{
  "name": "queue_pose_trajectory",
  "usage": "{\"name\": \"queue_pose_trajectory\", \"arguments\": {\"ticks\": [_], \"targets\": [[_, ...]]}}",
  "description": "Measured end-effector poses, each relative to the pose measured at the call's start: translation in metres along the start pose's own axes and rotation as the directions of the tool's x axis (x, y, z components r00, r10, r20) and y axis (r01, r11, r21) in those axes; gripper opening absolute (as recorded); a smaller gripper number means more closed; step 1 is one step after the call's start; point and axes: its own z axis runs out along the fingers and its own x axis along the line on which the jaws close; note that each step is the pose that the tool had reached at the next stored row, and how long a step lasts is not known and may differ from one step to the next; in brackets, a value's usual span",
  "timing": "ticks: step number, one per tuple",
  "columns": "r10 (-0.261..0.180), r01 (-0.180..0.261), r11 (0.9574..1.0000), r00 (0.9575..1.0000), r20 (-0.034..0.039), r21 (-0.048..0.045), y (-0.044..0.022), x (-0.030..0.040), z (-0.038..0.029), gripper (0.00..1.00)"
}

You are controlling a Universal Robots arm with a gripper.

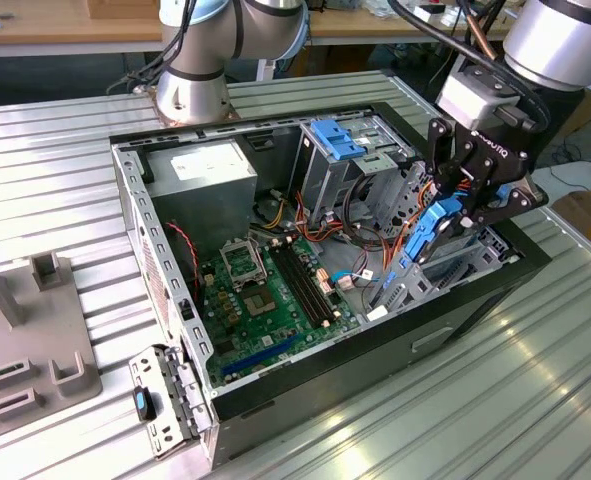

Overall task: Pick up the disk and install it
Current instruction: 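Insert the disk into the insertion slot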

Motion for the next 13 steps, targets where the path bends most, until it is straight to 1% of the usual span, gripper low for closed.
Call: {"name": "queue_pose_trajectory", "arguments": {"ticks": [3, 7, 8, 13], "targets": [[0.000, 0.000, 1.0000, 1.0000, 0.0002, 0.0000, 0.0000, 0.0000, 0.0007, 0.37], [0.000, 0.000, 1.0000, 1.0000, 0.0001, 0.0000, 0.0001, 0.0003, 0.0091, 0.37], [0.000, 0.000, 1.0000, 1.0000, -0.0002, -0.0001, 0.0002, 0.0003, 0.0101, 0.37], [0.000, 0.000, 1.0000, 1.0000, 0.0000, 0.0000, 0.0002, 0.0003, 0.0111, 0.37]]}}
